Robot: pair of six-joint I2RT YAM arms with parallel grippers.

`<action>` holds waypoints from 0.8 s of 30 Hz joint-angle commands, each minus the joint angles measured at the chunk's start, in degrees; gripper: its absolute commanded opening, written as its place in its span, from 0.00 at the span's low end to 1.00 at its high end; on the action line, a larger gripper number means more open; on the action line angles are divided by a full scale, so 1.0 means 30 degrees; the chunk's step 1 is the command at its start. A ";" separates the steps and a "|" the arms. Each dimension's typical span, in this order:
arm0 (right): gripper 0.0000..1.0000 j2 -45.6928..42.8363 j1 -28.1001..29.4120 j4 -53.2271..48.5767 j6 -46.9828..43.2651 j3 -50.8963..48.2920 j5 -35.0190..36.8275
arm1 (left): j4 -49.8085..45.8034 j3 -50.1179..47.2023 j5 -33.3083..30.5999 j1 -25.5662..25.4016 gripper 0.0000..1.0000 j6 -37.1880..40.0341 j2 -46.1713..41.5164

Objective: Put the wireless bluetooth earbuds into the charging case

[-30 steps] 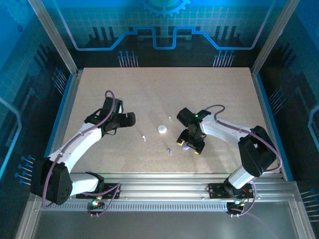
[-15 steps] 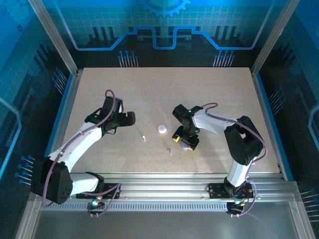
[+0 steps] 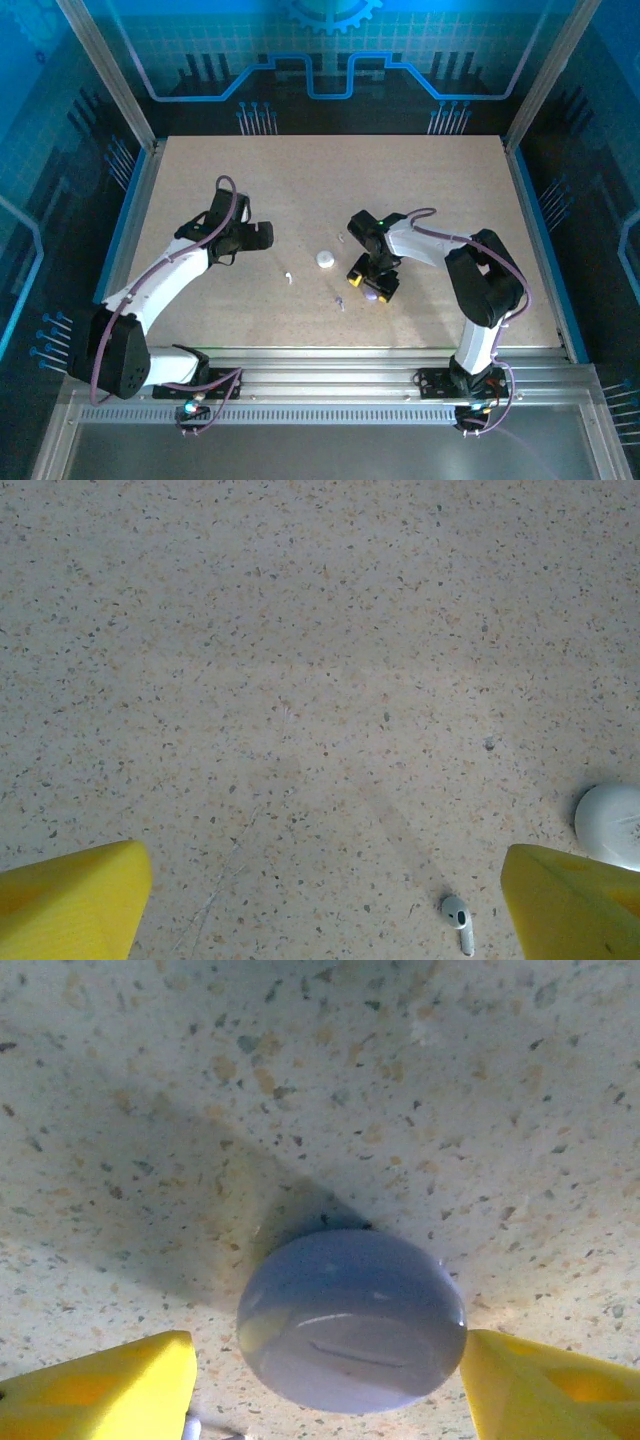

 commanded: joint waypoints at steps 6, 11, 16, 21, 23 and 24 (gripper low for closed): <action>0.67 0.0470 -0.0287 0.0080 -0.0317 -0.0619 -0.0186 | -0.0454 0.0684 0.0122 -0.0106 0.92 0.0144 0.0451; 0.60 0.0556 -0.0325 0.0351 -0.0479 -0.0902 -0.0027 | -0.0542 0.0796 0.0234 -0.0106 0.91 0.0115 0.0481; 0.51 0.0396 -0.0443 0.0273 -0.1216 -0.0990 0.0553 | -0.0572 0.0881 0.0669 -0.0106 0.91 0.0085 0.0401; 0.46 -0.1056 -0.0427 0.0801 -0.2144 -0.1114 0.1374 | -0.0600 0.0896 0.1442 -0.0135 0.88 0.0223 -0.0193; 0.44 -0.2090 -0.0340 0.1057 -0.2765 -0.1076 0.1726 | -0.0445 0.0797 0.2098 -0.0135 0.86 0.0403 -0.0681; 0.44 -0.2762 -0.0265 0.1157 -0.3155 -0.0997 0.1875 | -0.0157 0.0635 0.2599 -0.0159 0.84 0.0584 -0.1043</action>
